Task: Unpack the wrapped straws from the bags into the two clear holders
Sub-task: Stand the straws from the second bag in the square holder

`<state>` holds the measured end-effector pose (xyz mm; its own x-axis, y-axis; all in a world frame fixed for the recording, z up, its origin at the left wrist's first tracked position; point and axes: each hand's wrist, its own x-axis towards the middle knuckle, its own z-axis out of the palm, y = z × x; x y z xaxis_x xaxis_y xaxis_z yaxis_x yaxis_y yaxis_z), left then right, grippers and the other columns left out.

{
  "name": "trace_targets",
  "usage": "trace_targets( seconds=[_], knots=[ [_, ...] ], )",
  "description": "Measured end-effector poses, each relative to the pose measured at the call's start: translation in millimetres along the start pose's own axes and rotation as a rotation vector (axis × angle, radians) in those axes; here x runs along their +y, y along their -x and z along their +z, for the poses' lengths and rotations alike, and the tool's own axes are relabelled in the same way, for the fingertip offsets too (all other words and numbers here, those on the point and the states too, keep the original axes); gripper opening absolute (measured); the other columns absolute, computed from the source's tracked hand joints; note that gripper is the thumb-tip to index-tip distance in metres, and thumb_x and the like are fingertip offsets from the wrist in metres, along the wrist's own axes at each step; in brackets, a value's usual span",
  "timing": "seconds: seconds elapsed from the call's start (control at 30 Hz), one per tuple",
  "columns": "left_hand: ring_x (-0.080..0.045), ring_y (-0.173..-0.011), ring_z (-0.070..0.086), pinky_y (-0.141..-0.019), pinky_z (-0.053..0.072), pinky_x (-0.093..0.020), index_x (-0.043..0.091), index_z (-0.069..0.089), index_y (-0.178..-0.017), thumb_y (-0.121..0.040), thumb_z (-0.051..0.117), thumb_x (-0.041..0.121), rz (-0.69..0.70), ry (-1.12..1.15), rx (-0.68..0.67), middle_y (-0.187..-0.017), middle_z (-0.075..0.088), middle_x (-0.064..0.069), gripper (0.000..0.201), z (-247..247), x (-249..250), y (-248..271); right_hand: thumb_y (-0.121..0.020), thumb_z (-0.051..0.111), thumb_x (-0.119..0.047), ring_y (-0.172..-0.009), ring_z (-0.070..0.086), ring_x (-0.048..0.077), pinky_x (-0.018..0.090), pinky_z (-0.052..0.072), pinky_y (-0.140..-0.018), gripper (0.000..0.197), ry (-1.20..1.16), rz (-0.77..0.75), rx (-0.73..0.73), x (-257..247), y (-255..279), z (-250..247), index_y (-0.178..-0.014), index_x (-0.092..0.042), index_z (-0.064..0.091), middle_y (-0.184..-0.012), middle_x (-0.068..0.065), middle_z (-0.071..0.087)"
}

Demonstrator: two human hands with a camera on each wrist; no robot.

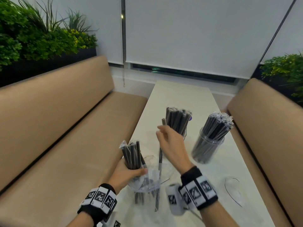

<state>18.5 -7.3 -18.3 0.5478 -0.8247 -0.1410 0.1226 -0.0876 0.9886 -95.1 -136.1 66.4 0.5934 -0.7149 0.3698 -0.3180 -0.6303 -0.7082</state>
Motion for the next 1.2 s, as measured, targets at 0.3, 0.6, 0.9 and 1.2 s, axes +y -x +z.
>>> trace_targets(
  seconds=[0.3,0.6,0.9,1.2],
  knots=[
    [-0.023,-0.087,0.074,-0.069,0.06,-0.027,0.004,0.071,-0.1,-0.064,0.086,0.001,0.025,-0.014,0.091,-0.089,0.078,-0.011,0.04,0.0,-8.5,2.0,-0.091,0.062,-0.036,-0.07,0.054,0.001,0.01,0.036,-0.058,0.016,-0.155,0.379,-0.27,34.9,48.8,28.1,-0.082,-0.024,0.058,-0.075,-0.013,0.058],
    [-0.007,-0.086,0.066,-0.072,0.051,-0.015,0.035,0.06,-0.103,-0.091,0.06,0.037,0.123,-0.371,-0.126,-0.098,0.07,0.001,0.011,6.7,-2.4,6.1,-0.098,0.042,-0.047,-0.109,0.067,0.023,0.039,0.053,-0.094,0.04,-0.84,0.335,-0.205,27.1,47.0,42.7,-0.12,-0.019,0.059,-0.117,0.011,0.069],
    [0.003,-0.095,0.063,-0.077,0.048,-0.013,0.028,0.049,-0.133,-0.067,0.084,0.026,0.04,-0.419,-0.301,-0.122,0.059,0.006,0.075,15.8,1.9,11.9,-0.074,0.079,-0.02,-0.075,0.065,0.019,0.034,0.057,-0.071,0.029,-0.6,0.482,-0.072,32.4,43.2,59.9,-0.092,-0.013,0.058,-0.079,0.003,0.064],
    [-0.013,-0.104,0.061,-0.075,0.057,-0.026,0.032,0.041,-0.14,-0.079,0.073,0.044,-0.262,-0.354,-0.294,-0.129,0.049,0.0,0.07,3.0,-3.6,14.9,-0.08,0.069,-0.006,-0.064,0.065,0.008,0.023,0.055,-0.065,0.008,-0.55,0.193,0.319,-11.8,-57.3,-68.5,-0.087,-0.005,0.066,-0.074,0.001,0.068]
  ],
)
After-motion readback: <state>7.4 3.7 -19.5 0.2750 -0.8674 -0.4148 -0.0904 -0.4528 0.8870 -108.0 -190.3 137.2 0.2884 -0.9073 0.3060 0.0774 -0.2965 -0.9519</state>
